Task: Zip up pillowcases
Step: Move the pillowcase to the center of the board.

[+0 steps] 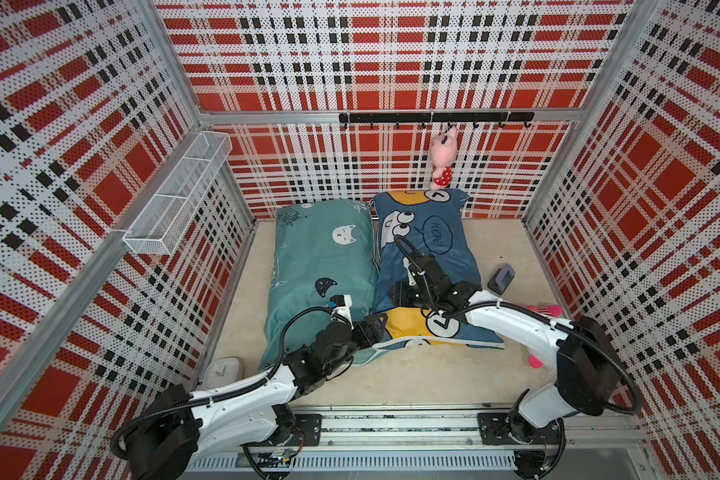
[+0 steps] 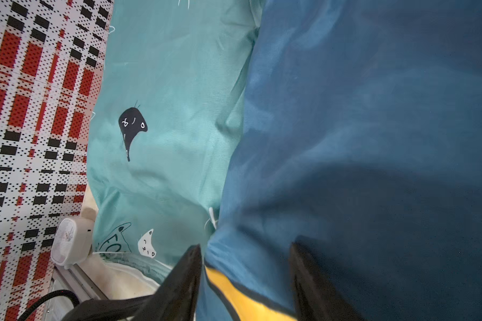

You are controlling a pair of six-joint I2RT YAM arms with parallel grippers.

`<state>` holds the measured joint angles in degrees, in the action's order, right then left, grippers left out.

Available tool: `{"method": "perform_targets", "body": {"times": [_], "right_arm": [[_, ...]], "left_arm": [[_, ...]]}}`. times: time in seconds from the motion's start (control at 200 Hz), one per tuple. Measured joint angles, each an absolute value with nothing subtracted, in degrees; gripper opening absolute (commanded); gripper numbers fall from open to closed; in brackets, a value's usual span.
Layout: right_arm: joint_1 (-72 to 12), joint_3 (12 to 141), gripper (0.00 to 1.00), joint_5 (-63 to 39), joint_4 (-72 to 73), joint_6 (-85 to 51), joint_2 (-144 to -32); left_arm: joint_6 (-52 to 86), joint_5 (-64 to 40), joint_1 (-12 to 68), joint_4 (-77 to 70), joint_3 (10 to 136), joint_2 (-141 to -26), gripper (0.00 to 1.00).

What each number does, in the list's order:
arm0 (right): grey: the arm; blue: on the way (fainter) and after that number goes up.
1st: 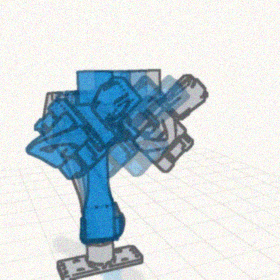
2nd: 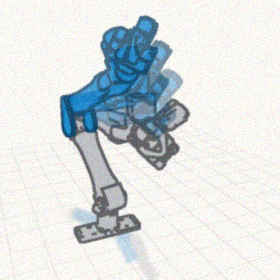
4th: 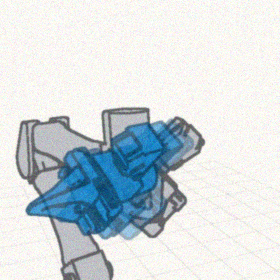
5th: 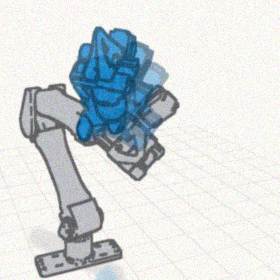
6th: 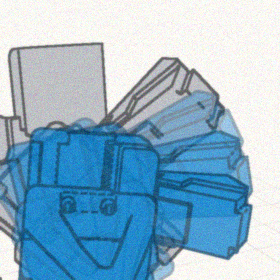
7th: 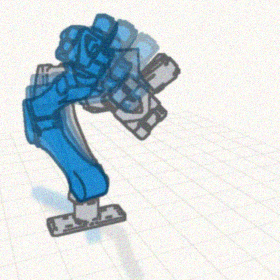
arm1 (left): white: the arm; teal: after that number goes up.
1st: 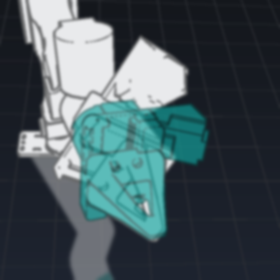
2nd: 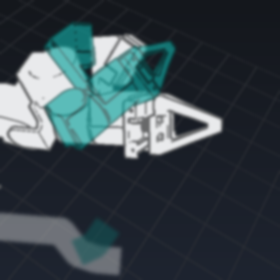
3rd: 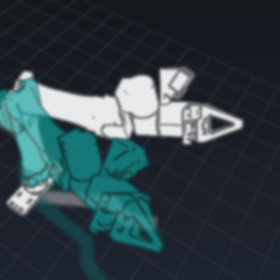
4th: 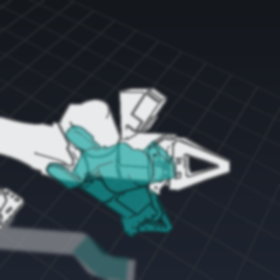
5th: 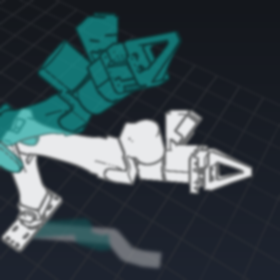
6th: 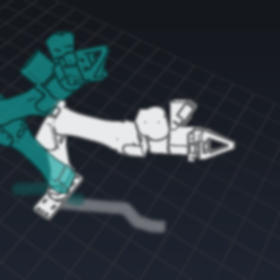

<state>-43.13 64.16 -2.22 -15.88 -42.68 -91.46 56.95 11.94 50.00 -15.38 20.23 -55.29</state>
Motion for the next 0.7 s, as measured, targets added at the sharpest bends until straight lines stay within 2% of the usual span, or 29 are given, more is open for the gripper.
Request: {"method": "perform_targets", "body": {"times": [0.19, 0.456, 0.581, 0.697], "right_arm": [[-42.4, 63.9, 0.48, -3.2, -12.5, -42.1, -96.2], [-36.1, 54.7, 0.47, -6.0, -7.5, -41.1, -92.1], [-31.7, 49.8, 0.5, -6.2, -8.2, -39.8, -86.8], [-29.0, 47.1, 0.58, -6.2, -10.9, -38.5, -82.3]], "left_arm": [[55.9, 12.0, 45.5, -11.2, 19.3, -51.1, 0.79], [54.6, 8.8, 39.7, -13.1, 17.3, -54.3, 0.75], [53.8, 7.4, 37.4, -15.0, 17.3, -56.7, 0.73], [53.2, 6.3, 35.8, -16.5, 17.3, -58.1, 0.7]]}}
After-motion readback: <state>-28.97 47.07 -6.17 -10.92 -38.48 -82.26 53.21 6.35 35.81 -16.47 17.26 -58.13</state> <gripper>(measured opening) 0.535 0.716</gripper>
